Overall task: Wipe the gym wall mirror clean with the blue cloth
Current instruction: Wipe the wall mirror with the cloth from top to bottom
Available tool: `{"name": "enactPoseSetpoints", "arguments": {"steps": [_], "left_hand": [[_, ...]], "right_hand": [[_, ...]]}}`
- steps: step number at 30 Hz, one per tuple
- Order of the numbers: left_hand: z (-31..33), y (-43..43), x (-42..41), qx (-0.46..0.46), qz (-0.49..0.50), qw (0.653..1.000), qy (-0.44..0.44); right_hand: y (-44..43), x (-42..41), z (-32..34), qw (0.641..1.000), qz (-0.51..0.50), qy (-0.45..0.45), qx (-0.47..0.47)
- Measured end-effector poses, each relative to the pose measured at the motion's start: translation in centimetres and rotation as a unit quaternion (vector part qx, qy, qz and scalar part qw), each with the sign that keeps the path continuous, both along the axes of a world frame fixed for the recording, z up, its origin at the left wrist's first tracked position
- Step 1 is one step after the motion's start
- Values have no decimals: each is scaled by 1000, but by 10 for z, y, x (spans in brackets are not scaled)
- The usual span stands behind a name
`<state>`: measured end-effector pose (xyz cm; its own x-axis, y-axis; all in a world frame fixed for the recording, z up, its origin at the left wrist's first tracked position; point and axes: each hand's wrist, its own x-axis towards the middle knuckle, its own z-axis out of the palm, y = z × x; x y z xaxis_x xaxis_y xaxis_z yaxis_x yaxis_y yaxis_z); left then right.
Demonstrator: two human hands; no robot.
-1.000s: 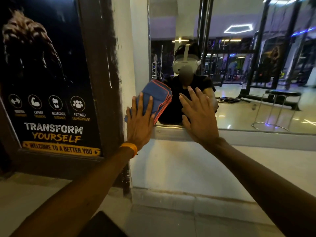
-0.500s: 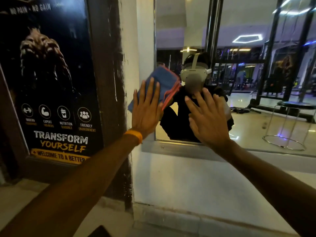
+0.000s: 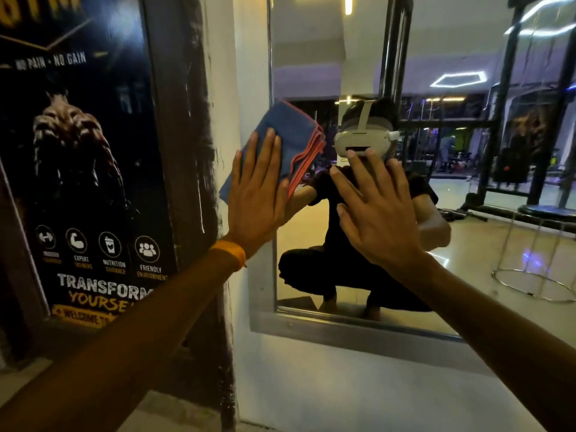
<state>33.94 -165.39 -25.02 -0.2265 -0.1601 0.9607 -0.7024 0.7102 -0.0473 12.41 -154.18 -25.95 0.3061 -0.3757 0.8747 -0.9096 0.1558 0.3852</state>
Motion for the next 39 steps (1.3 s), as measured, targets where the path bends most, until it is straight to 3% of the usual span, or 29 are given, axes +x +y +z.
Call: {"name": "enactPoseSetpoints", "arguments": {"steps": [6,12,14,20,24,27,30,32,34,39], "left_hand": [[-39,14,8,39,11,998,-39],[167,-3,2,-18,-22,999,28],[191,-3,-1,-19,-26,998,47],[84,14,10,34,-26,998,-37],[160,7,13,24,-24,998,-48],[216,8,5,20,-9,1000,-4],[173,19,-5,33,-1,999,17],[124,28,0,51,-4,999,-14],[117,24,9,54,-18,998,-40],[271,2,7,6,-1,1000,-14]], "right_hand": [[1,0,42,1000,6,-2,-6],[3,0,34,998,40,9,-51],[3,4,36,998,38,5,-49],[14,6,73,999,8,52,-1],[8,13,144,999,-33,39,-2],[3,17,171,998,-51,39,-7],[1,17,168,999,-42,24,-2],[4,15,168,998,-42,32,21],[8,13,181,998,-42,44,33],[6,13,250,997,-73,-4,12]]}}
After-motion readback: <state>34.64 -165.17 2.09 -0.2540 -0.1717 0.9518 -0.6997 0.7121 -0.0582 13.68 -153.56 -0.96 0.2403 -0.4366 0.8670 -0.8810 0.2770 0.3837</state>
